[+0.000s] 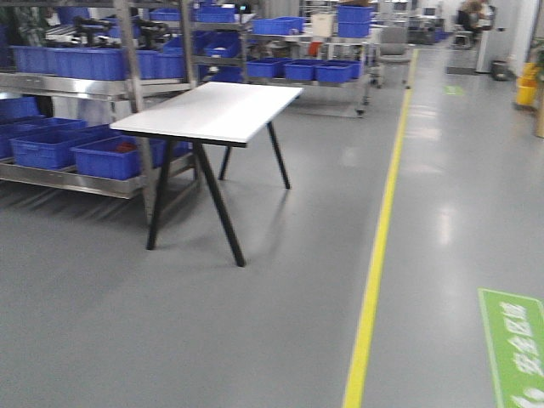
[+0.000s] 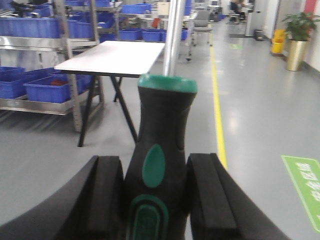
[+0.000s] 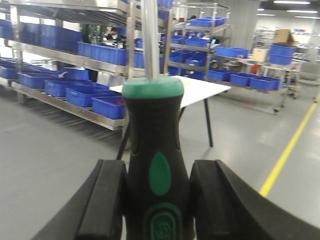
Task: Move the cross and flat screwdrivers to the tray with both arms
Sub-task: 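Drive past the blue-bin shelves to the roller-shelf station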
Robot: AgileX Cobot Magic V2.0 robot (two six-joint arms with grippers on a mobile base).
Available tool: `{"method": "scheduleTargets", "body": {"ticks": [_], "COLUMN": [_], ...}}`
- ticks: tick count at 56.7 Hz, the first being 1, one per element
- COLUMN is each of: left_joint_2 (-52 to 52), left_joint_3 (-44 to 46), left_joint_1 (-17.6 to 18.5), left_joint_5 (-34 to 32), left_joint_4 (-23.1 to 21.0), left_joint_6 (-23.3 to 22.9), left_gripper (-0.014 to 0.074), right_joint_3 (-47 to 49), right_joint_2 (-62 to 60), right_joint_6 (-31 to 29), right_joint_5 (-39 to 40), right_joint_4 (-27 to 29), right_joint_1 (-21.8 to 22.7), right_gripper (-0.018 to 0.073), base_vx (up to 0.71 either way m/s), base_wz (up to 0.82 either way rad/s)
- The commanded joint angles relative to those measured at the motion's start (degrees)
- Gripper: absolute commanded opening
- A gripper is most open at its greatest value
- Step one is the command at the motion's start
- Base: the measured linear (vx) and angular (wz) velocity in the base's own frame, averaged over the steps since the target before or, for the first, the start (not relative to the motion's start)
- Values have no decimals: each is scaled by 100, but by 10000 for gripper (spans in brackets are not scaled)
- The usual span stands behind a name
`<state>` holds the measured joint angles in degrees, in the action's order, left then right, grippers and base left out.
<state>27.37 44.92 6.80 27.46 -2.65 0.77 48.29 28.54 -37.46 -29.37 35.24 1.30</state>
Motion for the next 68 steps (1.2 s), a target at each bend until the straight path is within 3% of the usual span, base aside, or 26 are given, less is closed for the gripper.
{"method": "scheduleTargets", "body": {"ticks": [1, 68], "left_joint_2": [25, 25], "left_joint_3": [156, 156], "left_joint_1": [34, 34], "left_joint_5": [-570, -569], "left_joint_4": [-45, -45], "left_joint_6": [-4, -4], "left_gripper": [-4, -4], "right_joint_3": [162, 162], "right_joint_2": [43, 43], "right_joint_6": [-22, -22], "right_joint_5": [437, 438], "right_joint_4": [152, 133], "right_joint_1": [10, 10], "right_gripper": [-9, -9], "base_vx": [50, 54], "base_wz": [43, 44]}}
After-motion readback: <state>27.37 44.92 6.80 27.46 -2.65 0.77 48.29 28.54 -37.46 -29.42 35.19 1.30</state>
